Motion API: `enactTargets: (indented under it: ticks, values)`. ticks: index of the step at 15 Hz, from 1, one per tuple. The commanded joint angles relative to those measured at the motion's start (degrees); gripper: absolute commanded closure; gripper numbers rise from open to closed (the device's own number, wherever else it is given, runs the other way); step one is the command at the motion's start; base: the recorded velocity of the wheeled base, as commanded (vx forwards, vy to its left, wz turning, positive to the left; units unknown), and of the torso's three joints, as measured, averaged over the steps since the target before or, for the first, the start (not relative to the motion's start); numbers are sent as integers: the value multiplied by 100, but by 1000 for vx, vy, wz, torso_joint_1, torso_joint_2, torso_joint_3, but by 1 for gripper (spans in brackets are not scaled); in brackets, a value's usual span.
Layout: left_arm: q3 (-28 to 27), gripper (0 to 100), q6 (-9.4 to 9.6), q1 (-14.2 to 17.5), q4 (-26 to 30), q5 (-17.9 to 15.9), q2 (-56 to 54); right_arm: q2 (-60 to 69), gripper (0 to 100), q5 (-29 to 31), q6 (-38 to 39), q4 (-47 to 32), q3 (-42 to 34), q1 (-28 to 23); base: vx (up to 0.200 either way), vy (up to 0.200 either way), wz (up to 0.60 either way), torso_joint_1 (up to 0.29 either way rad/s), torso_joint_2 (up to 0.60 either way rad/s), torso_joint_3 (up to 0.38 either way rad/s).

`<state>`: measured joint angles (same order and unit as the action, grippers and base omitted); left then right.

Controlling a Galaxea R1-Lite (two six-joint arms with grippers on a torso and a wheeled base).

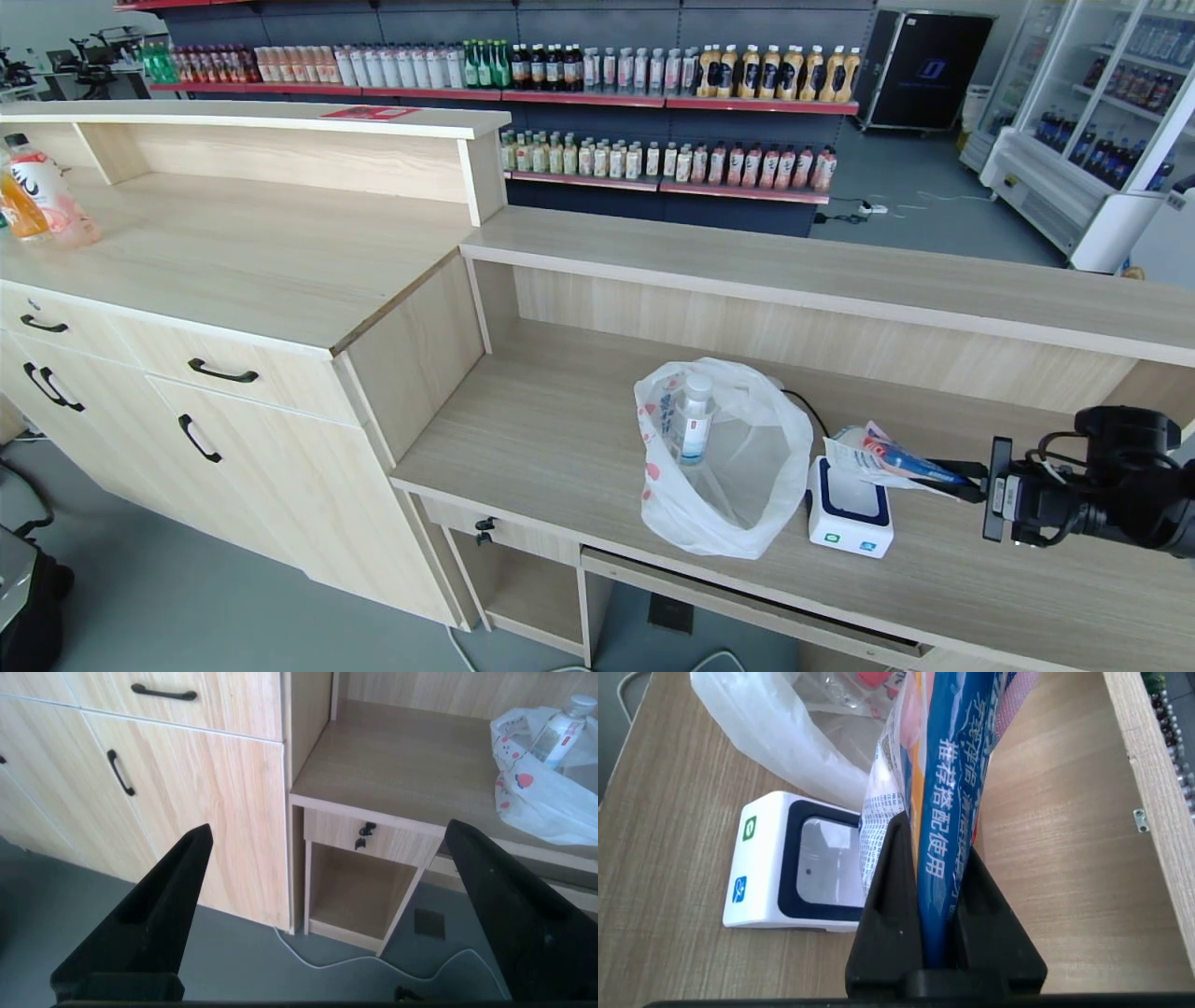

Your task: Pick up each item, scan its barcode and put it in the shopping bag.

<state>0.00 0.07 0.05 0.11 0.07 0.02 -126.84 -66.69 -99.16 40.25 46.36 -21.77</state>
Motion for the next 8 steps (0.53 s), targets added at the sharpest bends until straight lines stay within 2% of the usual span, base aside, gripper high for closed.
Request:
enactTargets:
  ticks: [1,5,8]
  values:
    - [0,0,1,4,-2,1,-2,-16,100,-1,28,0,75,33,0,0,0,0,0,0]
    - [0,0,1,4,-2,1,-2,555,100,-1,582,-44,128,-29,0,0,0,0,0,0]
    - [0,0,1,4,7,1,-2,2340,100,183,2805,-53,-593,-952,0,0,0,0,0,0]
